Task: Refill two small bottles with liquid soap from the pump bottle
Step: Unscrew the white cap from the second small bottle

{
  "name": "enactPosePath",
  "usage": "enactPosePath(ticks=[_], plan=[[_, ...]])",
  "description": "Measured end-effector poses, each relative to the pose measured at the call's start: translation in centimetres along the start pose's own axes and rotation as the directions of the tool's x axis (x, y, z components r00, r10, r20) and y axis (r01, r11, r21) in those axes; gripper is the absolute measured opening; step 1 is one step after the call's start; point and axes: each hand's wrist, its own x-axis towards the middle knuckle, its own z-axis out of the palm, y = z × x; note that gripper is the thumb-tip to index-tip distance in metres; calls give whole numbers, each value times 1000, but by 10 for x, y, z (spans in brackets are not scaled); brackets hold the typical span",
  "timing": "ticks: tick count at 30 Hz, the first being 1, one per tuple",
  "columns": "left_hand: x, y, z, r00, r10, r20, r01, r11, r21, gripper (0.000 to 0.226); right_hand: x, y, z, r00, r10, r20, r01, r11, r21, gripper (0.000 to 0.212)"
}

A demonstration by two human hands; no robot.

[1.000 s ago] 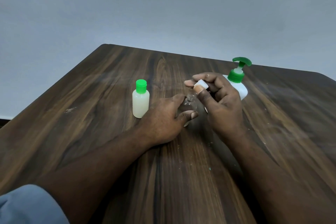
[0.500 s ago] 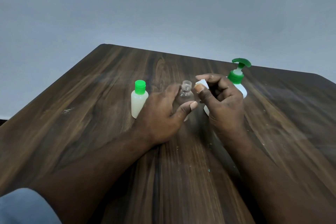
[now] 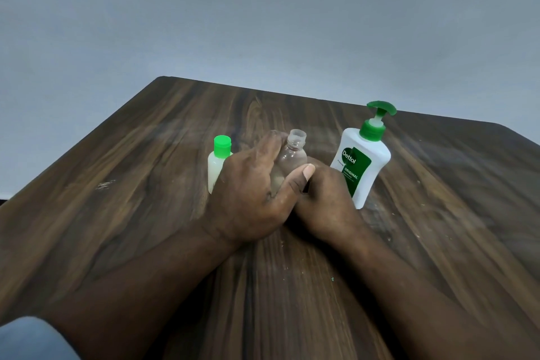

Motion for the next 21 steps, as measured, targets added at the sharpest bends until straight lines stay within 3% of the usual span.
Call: enactPosePath(ticks=[3,7,10,14,17,21], plan=[[-2,-1,3,999,23,27,-23,1000,11,19,1,0,-2,1000,-9,19,10,999,-53,39],[-2,-4,4,999,25,40,-27,999,41,28,5,5,-4,997,-13,74,27,982,-188,24],[-2,-5,5,999,28,34,-29,999,44,25,5,9,-1,998,23,57,-13,986,-166,10],[-2,-7,6,999,-4,45,3,999,36,21,4,8,0,999,21,47,-14,988,-152,10],[-3,-9,9,997,-52,61,49,998,47,34,5,7,-1,996,5,93,10,987,-158,4],[-3,-10,8,997,-46,55,42,997,71,33,7,7,-12,999,21,48,-14,989,-147,14]])
